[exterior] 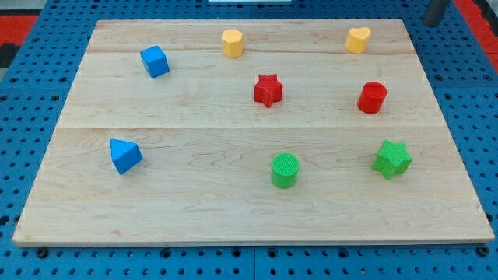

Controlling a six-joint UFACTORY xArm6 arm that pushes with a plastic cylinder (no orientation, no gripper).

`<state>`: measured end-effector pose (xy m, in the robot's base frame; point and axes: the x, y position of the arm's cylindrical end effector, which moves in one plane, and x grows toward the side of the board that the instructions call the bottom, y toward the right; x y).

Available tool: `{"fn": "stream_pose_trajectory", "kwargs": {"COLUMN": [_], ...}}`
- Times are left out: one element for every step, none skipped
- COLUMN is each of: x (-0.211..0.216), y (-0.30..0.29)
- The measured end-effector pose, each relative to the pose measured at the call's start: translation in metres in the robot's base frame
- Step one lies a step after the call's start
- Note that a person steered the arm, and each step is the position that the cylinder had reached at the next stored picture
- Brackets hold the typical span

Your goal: Keep red star on top left side of blue cube

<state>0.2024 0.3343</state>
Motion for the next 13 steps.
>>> {"fn": "stream_pose_trajectory", "kwargs": {"x": [0.012, 0.061, 0.089, 0.118, 0.18, 0.178, 0.158, 0.152, 0.155, 0.144, 0.128, 0.107, 0.118], "y": [-0.011, -0.041, -0.125, -0.196, -0.252, -0.319, -0.387, -0.387, -0.357, -0.338, -0.343, -0.411, -0.443]}}
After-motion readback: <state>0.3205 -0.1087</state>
